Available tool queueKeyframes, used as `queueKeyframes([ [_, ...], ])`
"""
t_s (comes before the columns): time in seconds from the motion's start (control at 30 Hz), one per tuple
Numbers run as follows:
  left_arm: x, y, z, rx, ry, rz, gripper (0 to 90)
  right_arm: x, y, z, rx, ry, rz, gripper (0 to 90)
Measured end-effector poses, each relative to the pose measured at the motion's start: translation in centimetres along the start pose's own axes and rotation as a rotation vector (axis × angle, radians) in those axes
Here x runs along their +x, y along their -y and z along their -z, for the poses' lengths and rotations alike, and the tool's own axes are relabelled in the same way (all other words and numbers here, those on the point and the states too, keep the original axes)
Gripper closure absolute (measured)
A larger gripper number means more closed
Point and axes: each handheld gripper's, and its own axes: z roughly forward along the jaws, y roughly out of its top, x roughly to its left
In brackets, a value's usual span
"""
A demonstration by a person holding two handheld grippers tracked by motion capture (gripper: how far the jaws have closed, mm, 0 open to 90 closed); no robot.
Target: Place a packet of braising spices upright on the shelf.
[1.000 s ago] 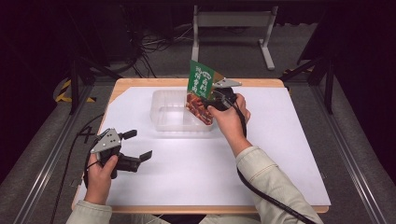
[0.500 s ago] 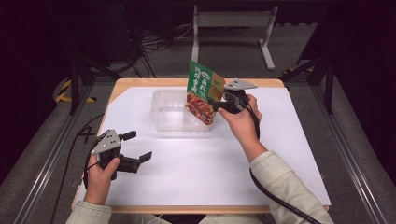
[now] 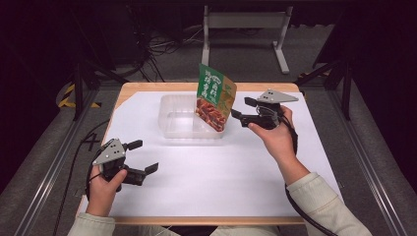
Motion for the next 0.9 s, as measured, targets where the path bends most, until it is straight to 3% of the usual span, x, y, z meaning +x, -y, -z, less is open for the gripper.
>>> queueKeyframes([
  [0.23, -0.1, 0.0, 0.3, -0.004, 0.011, 0.001, 1.2, -0.7, 0.4, 3.5, -0.024, -0.044, 0.021, 28.4],
  [0.37, -0.4, 0.1, 0.4, -0.004, 0.010, 0.004, 1.3, -1.3, 1.0, 5.4, -0.037, -0.062, 0.010, 27.6],
  [0.53, -0.6, 0.4, 0.5, -0.008, 0.018, 0.010, 1.4, -1.5, 2.2, 6.5, -0.047, -0.087, 0.022, 27.0],
  [0.63, -0.7, 0.7, 0.6, -0.014, 0.027, 0.016, 1.4, -1.4, 3.8, 7.2, -0.052, -0.105, 0.026, 26.3],
  [0.73, -0.8, 0.9, 0.8, -0.038, 0.057, -0.009, 1.2, -1.6, 5.5, 7.4, -0.036, -0.111, 0.026, 26.0],
  [0.83, -0.8, 1.1, 0.8, -0.037, 0.053, -0.001, 1.0, -1.7, 7.1, 7.3, -0.026, -0.130, 0.018, 25.5],
  [0.9, -0.7, 1.3, 0.7, -0.016, 0.044, 0.002, 1.3, -1.4, 8.4, 7.3, -0.027, -0.153, 0.044, 25.1],
])
